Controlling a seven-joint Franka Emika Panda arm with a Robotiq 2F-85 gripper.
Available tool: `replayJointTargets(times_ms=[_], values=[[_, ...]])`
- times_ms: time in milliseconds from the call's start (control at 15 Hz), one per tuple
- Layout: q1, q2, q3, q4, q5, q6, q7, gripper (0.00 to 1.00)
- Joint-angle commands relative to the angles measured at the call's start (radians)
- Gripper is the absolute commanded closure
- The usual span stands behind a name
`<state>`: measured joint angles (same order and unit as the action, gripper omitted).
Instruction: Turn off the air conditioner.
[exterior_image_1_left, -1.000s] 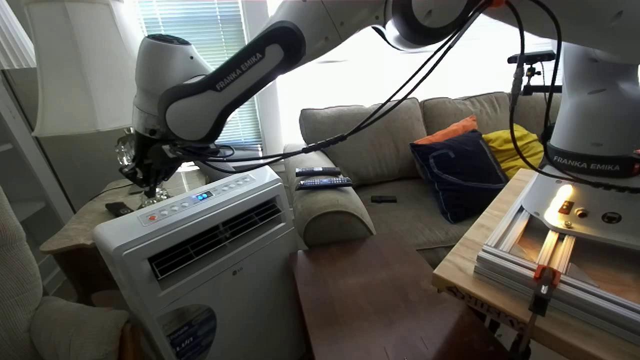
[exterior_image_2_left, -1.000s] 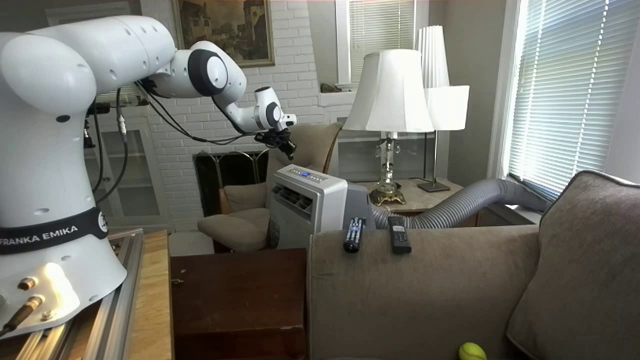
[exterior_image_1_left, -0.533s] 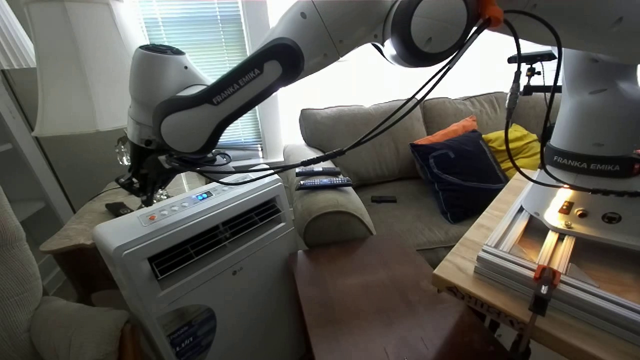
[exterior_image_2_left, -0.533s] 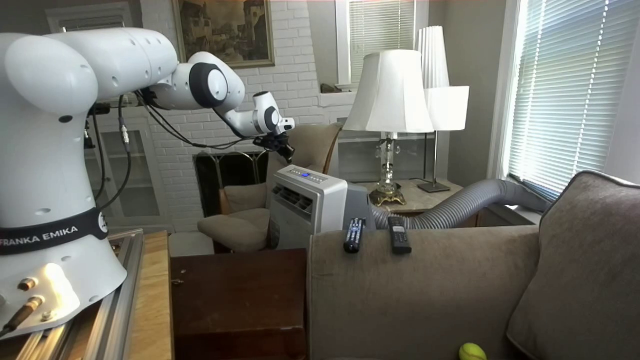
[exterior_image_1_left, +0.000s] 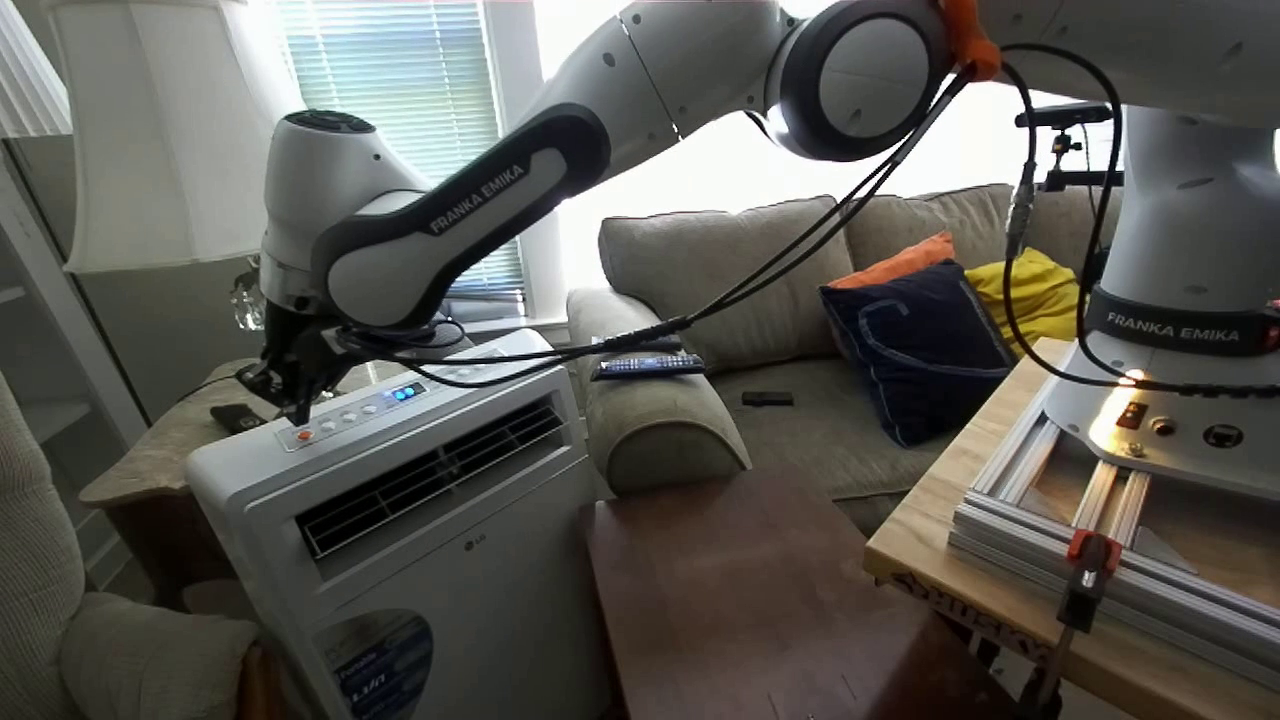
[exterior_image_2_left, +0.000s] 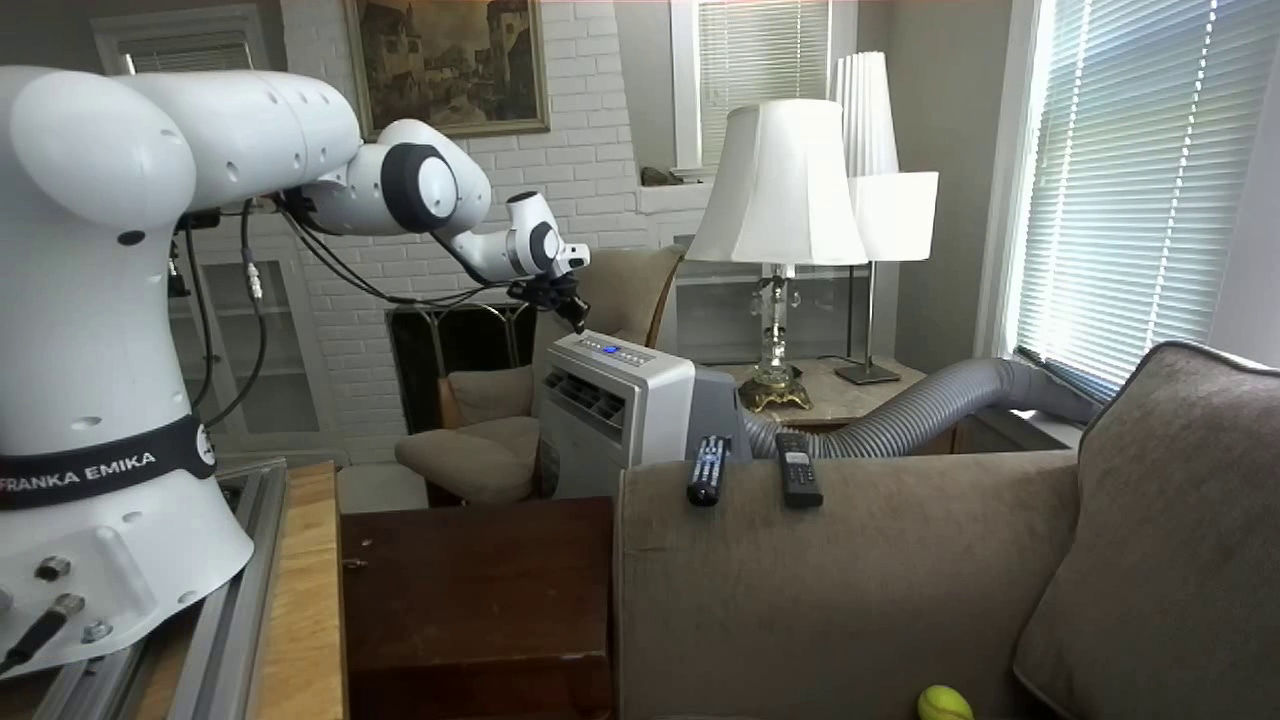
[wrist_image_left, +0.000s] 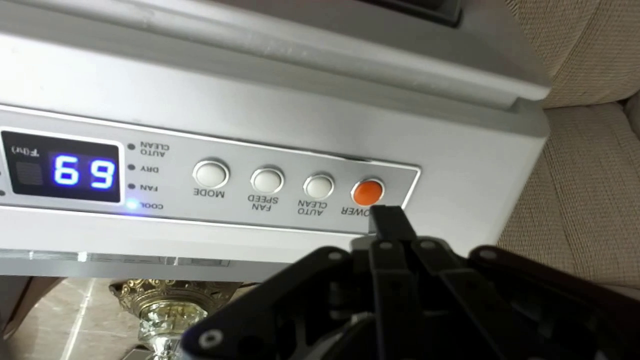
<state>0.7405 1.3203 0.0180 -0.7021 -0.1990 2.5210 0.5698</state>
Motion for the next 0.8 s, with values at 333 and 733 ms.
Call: replayJointTargets(times_ms=[333, 733], values=[[0.009, 0.063, -0.01, 0.096, -0.005, -0.016, -0.002, 1.0], [0.009, 0.076, -0.016, 0.107, -0.006, -0.02, 0.0, 1.0]])
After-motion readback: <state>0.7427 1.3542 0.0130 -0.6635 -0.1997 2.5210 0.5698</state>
